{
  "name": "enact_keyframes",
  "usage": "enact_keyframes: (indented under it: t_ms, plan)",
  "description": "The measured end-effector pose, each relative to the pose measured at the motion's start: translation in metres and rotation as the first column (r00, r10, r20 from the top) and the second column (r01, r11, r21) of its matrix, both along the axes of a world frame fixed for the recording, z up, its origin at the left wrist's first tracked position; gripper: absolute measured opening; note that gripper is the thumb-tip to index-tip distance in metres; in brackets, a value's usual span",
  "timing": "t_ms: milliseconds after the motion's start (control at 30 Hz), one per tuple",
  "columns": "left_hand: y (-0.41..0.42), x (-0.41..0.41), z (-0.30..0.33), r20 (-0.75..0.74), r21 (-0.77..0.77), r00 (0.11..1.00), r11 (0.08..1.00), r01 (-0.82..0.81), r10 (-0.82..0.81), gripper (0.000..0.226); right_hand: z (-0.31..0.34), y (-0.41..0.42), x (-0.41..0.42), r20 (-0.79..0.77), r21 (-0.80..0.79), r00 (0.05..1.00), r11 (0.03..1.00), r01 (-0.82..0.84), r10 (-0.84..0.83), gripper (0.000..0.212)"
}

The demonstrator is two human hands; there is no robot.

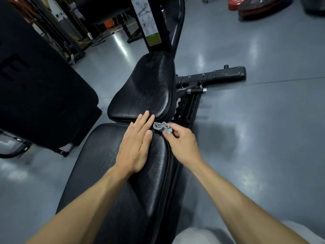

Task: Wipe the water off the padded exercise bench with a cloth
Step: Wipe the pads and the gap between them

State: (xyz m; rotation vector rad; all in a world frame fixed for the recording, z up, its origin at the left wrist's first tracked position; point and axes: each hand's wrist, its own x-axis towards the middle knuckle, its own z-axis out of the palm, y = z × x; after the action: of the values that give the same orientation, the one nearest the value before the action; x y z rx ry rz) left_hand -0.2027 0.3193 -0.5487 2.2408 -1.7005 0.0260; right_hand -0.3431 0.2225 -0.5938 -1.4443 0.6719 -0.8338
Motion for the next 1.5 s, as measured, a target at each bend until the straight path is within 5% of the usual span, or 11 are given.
enact_keyframes:
  t_ms: [100, 333, 533, 733, 1000, 1167, 1500]
  plan:
    - [-0.001, 0.000, 0.000, -0.021, -0.017, 1.000, 1.000, -0.006, 0.006, 0.053, 0.010, -0.019, 0.017, -0.093, -0.053, 0.986, 0.988, -0.142, 0.136, 0.015]
    - [-0.001, 0.003, -0.002, -0.017, -0.043, 1.000, 0.999, -0.007, 0.006, 0.053, -0.019, 0.019, -0.046, -0.016, 0.008, 0.998, 0.998, -0.064, 0.064, 0.026]
    - [0.000, 0.000, -0.003, -0.019, -0.043, 1.000, 0.999, -0.001, 0.000, 0.053, 0.001, -0.003, -0.007, -0.122, -0.025, 0.976, 0.982, -0.187, 0.183, 0.033]
    - [-0.001, 0.000, -0.003, -0.018, -0.048, 1.000, 0.999, -0.015, 0.014, 0.051, -0.019, 0.063, -0.063, 0.008, 0.042, 0.999, 0.998, -0.041, 0.040, 0.040]
    - [-0.001, -0.002, -0.002, -0.017, -0.042, 1.000, 0.999, -0.016, 0.016, 0.051, -0.004, 0.039, -0.041, -0.076, -0.030, 0.996, 0.999, 0.040, -0.042, 0.032]
    - [-0.001, -0.003, -0.003, -0.019, -0.052, 0.999, 0.998, -0.027, 0.026, 0.050, -0.027, 0.089, -0.069, 0.034, 0.013, 0.995, 0.995, 0.098, -0.098, 0.029]
    - [-0.001, -0.004, -0.003, -0.022, -0.063, 0.999, 0.998, -0.025, 0.024, 0.049, -0.017, 0.033, -0.038, 0.006, -0.020, 0.984, 0.984, 0.179, -0.179, 0.016]
